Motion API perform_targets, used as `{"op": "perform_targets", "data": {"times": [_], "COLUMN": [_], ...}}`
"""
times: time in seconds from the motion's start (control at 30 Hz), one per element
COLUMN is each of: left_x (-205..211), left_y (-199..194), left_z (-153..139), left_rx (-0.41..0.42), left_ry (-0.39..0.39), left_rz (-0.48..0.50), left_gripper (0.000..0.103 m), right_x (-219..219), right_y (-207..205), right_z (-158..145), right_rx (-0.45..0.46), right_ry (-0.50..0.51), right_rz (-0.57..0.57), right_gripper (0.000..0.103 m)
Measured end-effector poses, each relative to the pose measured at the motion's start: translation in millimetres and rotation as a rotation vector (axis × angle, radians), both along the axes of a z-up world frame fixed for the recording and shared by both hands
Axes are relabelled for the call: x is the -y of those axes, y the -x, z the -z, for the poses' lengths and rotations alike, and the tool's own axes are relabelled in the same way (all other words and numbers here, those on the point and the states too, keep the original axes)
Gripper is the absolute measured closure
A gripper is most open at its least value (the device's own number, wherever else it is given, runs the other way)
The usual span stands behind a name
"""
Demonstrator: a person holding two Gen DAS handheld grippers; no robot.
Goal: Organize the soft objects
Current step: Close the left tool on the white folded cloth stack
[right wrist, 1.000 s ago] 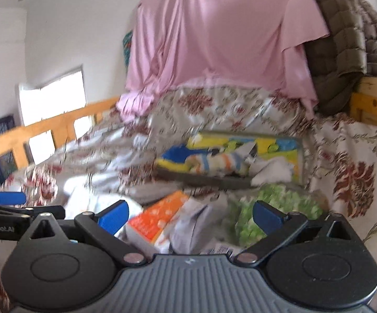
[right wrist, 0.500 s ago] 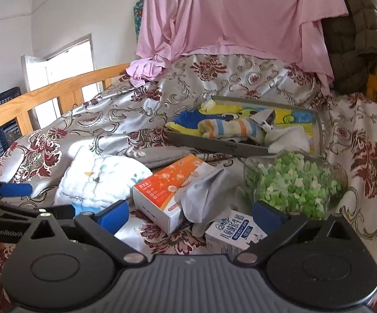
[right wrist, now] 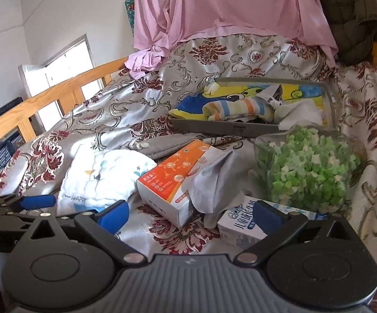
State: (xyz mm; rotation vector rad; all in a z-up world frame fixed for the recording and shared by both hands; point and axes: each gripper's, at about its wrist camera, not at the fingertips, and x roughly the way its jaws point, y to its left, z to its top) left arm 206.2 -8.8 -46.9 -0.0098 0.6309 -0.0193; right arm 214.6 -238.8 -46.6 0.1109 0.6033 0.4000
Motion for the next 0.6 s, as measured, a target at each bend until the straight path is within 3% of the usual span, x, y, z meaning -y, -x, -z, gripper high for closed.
{"op": "perform_targets", "data": {"times": [0.17,0.4,0.6], "left_x": [4,14,15], "left_y": [-3,4,3], "left_z": [-4,-4,4], "left_rx": [0.026,0.1,0.119], "left_ry": [0.042,0.048,0.032], "left_rz": [0.023,0.068,0.105], "left_gripper": [0.002,0.011,0.016], "right_x": [0,-2,10], "right_y": [-16,-33,-52], "right_z": [8,14,19], "right_rx": [0.02,0.073,0.002], "right_ry": [-0.07,-0.087,-0.166], "right_rz": [-0.027,-0.051,-0.025], "right_gripper": [0.0,0.0,0.001]}}
